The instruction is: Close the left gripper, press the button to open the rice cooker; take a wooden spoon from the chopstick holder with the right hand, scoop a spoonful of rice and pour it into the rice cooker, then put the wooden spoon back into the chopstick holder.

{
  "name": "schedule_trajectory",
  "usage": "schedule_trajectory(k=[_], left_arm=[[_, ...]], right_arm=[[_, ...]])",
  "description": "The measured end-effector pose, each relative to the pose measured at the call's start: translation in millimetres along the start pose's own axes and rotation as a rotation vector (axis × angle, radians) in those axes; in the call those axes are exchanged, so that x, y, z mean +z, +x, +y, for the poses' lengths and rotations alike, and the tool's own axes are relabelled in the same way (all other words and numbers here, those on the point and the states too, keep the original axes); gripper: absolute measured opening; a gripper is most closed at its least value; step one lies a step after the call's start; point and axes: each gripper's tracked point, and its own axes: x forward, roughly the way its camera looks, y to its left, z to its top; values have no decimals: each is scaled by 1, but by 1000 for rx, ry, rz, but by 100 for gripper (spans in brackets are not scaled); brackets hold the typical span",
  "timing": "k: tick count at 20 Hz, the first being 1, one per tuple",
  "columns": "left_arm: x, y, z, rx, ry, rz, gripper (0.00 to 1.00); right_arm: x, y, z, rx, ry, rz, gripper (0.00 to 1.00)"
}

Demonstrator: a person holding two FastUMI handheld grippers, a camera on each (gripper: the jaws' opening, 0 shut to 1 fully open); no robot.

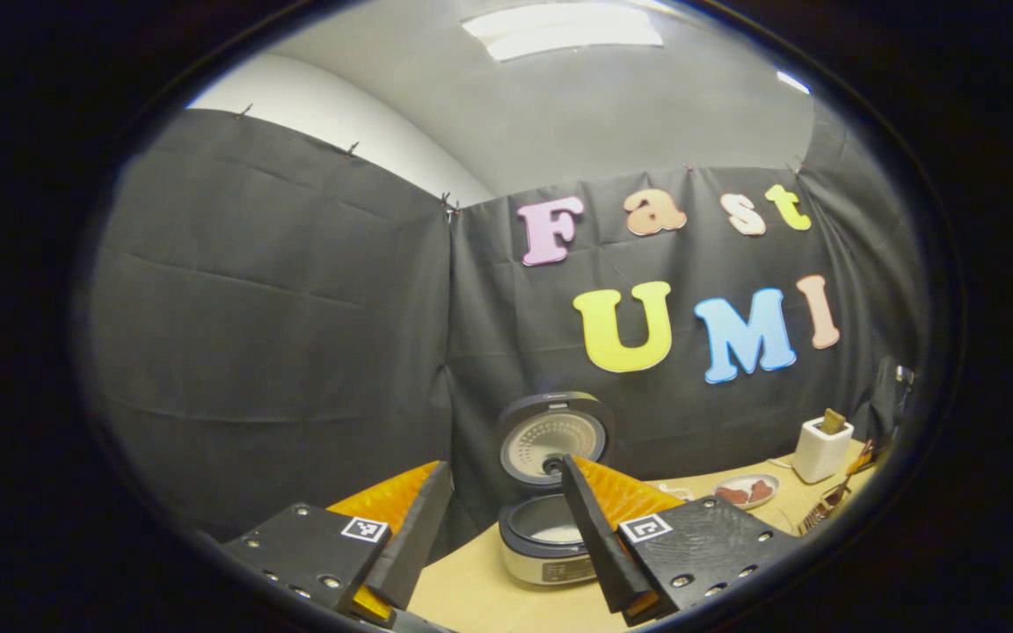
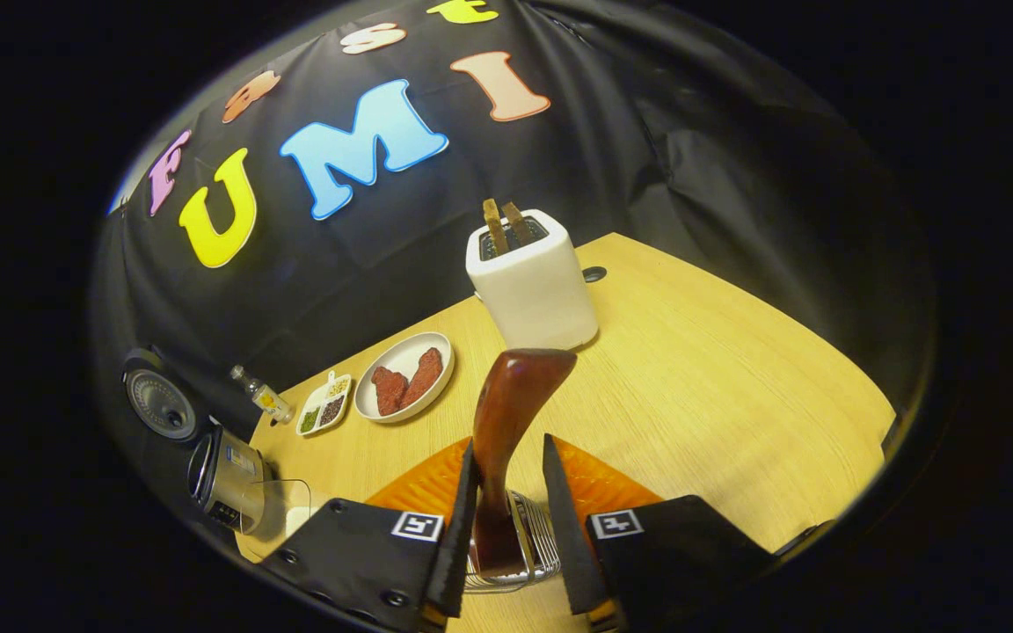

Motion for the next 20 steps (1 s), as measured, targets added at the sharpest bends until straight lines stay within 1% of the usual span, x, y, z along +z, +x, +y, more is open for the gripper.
schedule_trajectory(k=[2,3,4,5,6,7,8,9,10,11,12,13,14,15,17,19,20], left_arm=[[-1,2,0,1,-4,2,78],[-1,1,1,1,-7,4,78],[-2,2,1,1,-10,6,78],[-3,3,2,0,-13,8,78],[-3,5,3,-2,-16,10,78],[-5,3,2,-5,-19,14,78],[-7,3,2,-7,-20,17,78],[-7,5,3,-8,-21,18,78],[-8,6,3,-9,-24,20,80],[-8,6,2,-11,-28,20,78],[-8,7,3,-14,-34,22,78],[-10,7,4,-15,-38,23,78],[-10,8,5,-17,-43,23,80],[-10,7,4,-20,-47,23,78],[-10,9,3,-29,-55,21,80],[-13,12,1,-38,-63,22,80],[-14,12,1,-43,-67,24,78]], right_arm=[[-7,-1,4,16,11,30,37],[-9,-6,4,22,8,41,46],[-9,5,6,24,29,26,37],[-6,0,7,23,28,33,21],[-6,-1,8,12,33,25,20],[-8,-5,9,18,31,30,15],[-6,-4,6,1,26,21,15],[-6,-6,11,9,12,18,7],[-4,-9,13,12,-9,2,7],[-2,-15,16,13,-33,-12,7],[4,-20,19,17,-49,-29,3],[11,-25,23,19,-60,-54,7],[19,-31,27,19,-71,-76,3],[27,-36,32,18,-86,-98,7],[43,-49,42,28,-114,-145,7],[59,-61,55,45,-129,-188,7],[64,-67,63,58,-134,-205,7]])
